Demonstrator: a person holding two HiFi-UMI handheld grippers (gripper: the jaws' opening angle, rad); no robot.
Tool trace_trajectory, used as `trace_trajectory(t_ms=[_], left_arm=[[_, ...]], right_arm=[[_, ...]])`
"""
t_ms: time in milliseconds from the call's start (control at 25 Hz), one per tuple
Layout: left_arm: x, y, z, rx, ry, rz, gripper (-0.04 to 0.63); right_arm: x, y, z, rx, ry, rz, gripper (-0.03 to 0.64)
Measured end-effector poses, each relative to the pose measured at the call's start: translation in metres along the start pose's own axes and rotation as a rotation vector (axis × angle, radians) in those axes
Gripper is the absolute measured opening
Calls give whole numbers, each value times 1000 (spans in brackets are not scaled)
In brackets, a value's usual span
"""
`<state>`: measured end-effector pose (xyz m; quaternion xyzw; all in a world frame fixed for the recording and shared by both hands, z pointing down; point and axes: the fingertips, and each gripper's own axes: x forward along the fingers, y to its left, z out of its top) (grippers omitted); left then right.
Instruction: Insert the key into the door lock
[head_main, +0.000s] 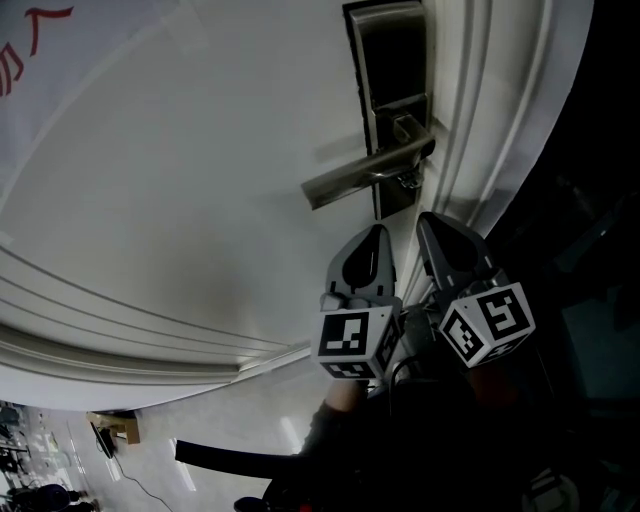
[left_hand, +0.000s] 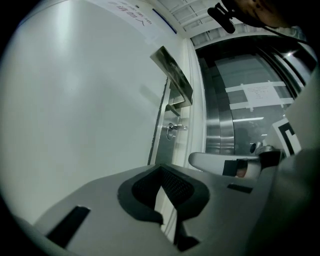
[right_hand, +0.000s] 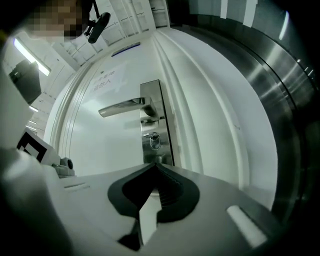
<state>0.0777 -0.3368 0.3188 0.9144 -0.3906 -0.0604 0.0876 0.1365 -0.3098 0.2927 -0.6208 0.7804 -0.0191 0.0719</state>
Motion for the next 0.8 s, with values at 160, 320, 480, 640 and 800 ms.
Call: trace_trajectory(t_ms=[160, 320, 480, 640, 800], left_arm=[[0, -1, 3, -5, 1, 2, 0], [1, 1, 4, -2, -3, -1, 0], [2, 2, 5, 2, -5, 1, 0], [2, 3, 5, -4, -5, 2, 0], [2, 4, 6, -5, -6, 6, 0]], right_arm=[[1, 0, 0, -21, 14, -8, 0], [3, -1, -1, -31, 19, -10, 0], [3, -2, -1, -24, 19, -16, 0], [4, -2, -1, -36, 21, -10, 0], [5, -2, -1, -38, 24, -17, 0]])
